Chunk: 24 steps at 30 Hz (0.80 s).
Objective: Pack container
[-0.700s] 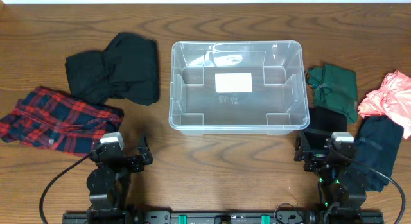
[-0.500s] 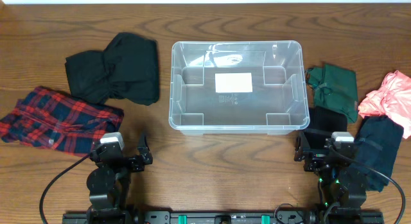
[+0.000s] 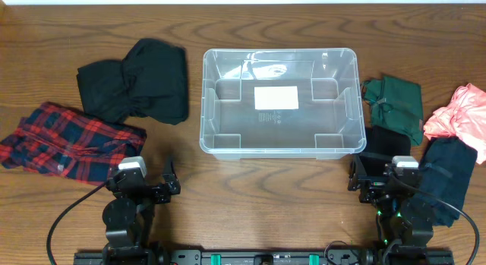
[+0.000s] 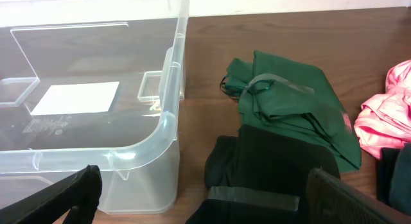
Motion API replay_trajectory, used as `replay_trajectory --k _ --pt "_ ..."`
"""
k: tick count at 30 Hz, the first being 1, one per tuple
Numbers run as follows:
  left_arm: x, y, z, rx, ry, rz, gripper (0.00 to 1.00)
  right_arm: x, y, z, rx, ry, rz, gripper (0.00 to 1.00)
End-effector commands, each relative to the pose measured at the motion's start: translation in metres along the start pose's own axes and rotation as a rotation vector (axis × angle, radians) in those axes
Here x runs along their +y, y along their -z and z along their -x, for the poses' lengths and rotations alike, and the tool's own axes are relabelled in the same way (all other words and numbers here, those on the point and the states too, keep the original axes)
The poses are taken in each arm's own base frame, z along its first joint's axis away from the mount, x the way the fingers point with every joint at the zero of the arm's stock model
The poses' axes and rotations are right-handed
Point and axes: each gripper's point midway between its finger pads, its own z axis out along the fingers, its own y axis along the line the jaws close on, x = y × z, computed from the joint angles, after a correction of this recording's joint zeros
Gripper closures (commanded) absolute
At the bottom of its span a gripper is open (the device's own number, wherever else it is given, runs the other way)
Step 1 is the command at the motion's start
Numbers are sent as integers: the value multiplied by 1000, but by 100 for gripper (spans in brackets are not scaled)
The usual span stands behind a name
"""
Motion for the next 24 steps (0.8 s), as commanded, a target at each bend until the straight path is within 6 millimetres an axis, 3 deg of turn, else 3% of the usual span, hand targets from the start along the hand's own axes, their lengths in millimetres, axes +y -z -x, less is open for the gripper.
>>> replay_trajectory --k 1,6,9,13,17,24 --pt "-1 -3 -8 14 -10 -10 2 11 0 3 -14 -90 65 1" --pt "-1 -3 -8 14 -10 -10 2 45 6 11 -26 -133 267 1" --pt "-1 -3 -8 14 -10 -10 2 58 12 29 -93 -117 351 1" --pt "-1 -3 -8 13 -10 -10 2 57 19 56 -147 -120 334 1" --pt "-1 -3 -8 13 -10 -10 2 50 18 78 -88 -148 275 1" --pt "-1 -3 -8 14 -10 -10 2 47 -14 115 180 -168 203 1"
